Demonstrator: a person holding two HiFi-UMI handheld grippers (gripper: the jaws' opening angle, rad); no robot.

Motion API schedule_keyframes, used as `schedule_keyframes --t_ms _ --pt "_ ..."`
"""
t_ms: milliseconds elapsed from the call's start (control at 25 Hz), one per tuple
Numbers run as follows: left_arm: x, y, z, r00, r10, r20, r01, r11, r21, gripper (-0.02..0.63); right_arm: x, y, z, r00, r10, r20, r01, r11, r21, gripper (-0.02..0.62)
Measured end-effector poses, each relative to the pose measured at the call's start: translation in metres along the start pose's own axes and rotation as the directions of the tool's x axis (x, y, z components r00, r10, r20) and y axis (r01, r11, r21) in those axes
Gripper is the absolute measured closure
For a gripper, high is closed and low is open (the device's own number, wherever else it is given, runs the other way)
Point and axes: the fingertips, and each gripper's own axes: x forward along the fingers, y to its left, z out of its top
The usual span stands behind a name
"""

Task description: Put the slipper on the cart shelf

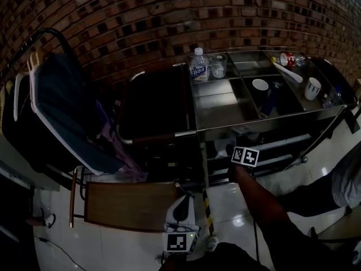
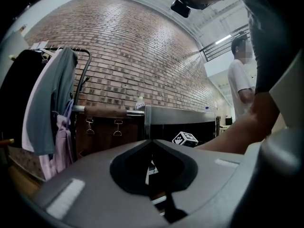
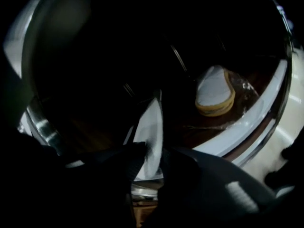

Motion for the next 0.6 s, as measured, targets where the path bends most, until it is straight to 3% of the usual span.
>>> schedule_keyframes --t_ms 120,200,360,480,600 --pt "-0.002 0.002 -0.002 1.000 0.004 -0.001 -0.004 1.000 -0.009 0.589 0.002 -0.010 0.000 0.995 -0.095 0.007 0.095 0.990 -0.104 0.449" --pt "-0.003 0.002 -0.004 1.000 0.005 -0.003 -0.005 1.000 -0.018 0.589 0.001 -0.010 0.000 0.991 -0.131 0.016 0.132 0.977 -0.167 0.443" --pt "-0.004 0.001 -0.008 1.000 0.002 -0.018 -0.002 1.000 -0.019 0.589 -0.010 -0.015 0.005 0.961 -0.275 0.034 0.271 0.909 -0.317 0.354" --pt "-0.006 0.000 -0.005 1.000 -0.004 -0.013 0.003 1.000 -0.017 0.589 -0.006 -0.013 0.001 0.962 -0.271 0.042 0.267 0.892 -0.365 0.333" --pt "-0.006 0.000 -0.003 1.000 -0.003 -0.009 0.003 1.000 -0.020 0.589 -0.025 0.011 0.028 0.962 -0.193 0.192 0.261 0.855 -0.449 0.321"
